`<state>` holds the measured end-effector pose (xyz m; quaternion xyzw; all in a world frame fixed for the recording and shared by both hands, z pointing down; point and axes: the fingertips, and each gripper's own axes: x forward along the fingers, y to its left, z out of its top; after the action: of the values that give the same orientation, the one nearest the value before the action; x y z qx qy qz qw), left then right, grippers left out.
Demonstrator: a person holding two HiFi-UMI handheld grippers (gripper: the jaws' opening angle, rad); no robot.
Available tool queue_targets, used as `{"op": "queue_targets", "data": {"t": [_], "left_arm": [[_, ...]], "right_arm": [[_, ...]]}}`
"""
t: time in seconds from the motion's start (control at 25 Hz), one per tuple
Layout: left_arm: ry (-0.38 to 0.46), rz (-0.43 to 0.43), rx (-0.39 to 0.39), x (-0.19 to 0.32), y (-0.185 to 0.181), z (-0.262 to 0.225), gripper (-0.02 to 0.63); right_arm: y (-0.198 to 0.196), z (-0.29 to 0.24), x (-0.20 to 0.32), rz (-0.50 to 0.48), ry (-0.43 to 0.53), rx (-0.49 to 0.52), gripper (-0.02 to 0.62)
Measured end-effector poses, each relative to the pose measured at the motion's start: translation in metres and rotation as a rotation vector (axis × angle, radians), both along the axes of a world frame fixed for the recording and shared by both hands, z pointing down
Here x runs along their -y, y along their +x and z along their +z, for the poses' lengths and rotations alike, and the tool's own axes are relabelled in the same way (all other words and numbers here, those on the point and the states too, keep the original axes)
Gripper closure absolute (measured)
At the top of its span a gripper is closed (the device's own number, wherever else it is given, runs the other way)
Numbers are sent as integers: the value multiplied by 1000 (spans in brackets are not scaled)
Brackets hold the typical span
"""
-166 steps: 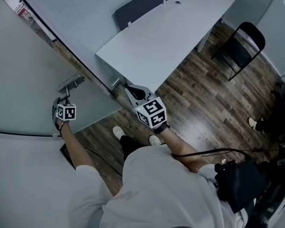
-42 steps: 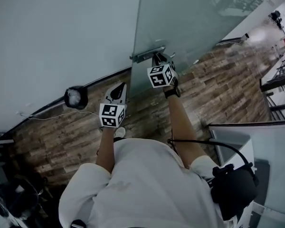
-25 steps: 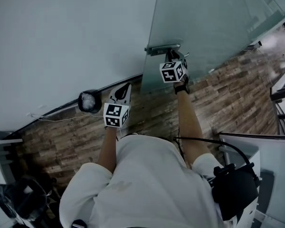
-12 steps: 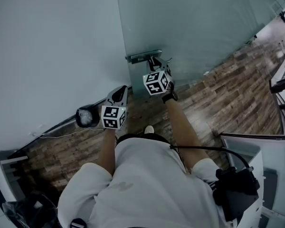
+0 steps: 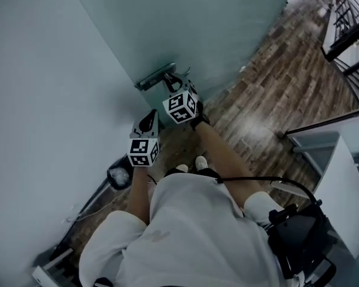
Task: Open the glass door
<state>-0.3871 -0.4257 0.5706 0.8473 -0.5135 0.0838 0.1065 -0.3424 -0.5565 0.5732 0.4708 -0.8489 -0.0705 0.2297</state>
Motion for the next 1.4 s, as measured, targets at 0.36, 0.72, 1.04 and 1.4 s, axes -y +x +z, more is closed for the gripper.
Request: {"op": "queue_targets", "data": {"t": [0.36, 0.72, 1.04, 1.4], "left_arm": [[144, 494, -132, -35, 144, -96, 604], [312, 885, -237, -154, 328, -178, 604], [292, 961, -275, -231, 395, -177, 604], [318, 1006, -255, -274, 411, -171, 604]], "right_arm": [[196, -103, -179, 508, 133, 446, 587], [348, -180, -348, 980, 324, 387, 594], [410, -177, -446, 1146, 363, 386, 594], [432, -177, -489, 1160, 426, 429, 593]]}}
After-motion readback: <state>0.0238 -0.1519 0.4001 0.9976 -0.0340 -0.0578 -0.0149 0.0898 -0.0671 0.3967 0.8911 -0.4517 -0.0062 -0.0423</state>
